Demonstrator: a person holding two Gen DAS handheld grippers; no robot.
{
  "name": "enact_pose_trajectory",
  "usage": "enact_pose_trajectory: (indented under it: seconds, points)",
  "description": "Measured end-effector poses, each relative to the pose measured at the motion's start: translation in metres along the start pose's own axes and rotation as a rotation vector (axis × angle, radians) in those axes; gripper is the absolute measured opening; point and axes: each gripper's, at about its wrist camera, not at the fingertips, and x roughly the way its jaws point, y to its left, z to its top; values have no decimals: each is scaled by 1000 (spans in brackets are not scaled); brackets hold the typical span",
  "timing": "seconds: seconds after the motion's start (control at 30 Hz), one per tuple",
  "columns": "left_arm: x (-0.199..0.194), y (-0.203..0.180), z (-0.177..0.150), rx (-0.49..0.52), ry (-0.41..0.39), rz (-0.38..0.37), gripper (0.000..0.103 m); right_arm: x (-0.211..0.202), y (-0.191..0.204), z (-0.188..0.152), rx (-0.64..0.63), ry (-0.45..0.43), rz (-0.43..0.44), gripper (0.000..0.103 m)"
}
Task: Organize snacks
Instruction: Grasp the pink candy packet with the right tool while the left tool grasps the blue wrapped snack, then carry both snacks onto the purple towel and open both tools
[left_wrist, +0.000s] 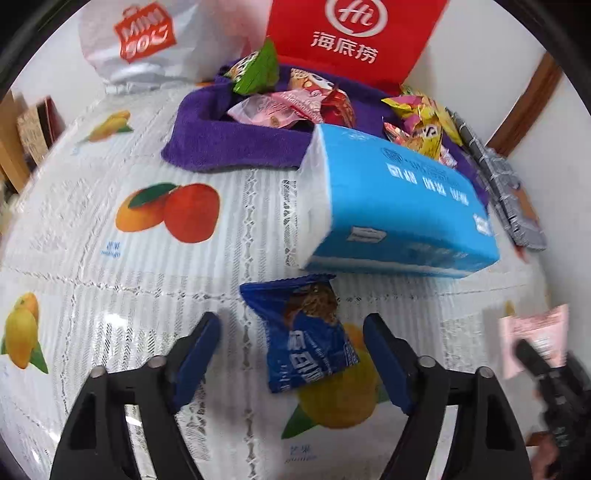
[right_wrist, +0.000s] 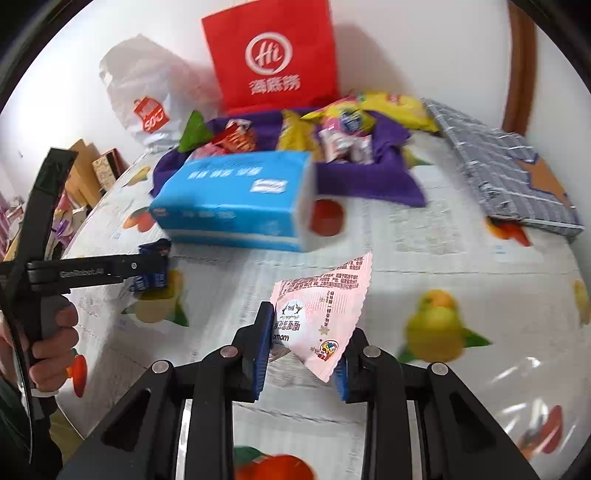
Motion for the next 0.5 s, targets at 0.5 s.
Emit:
enact_pose_trajectory:
  seconds: [0.5]
  points:
    - [-51,1,9,68,-73,41,37,-30,-18,22,19,-95,-23,29]
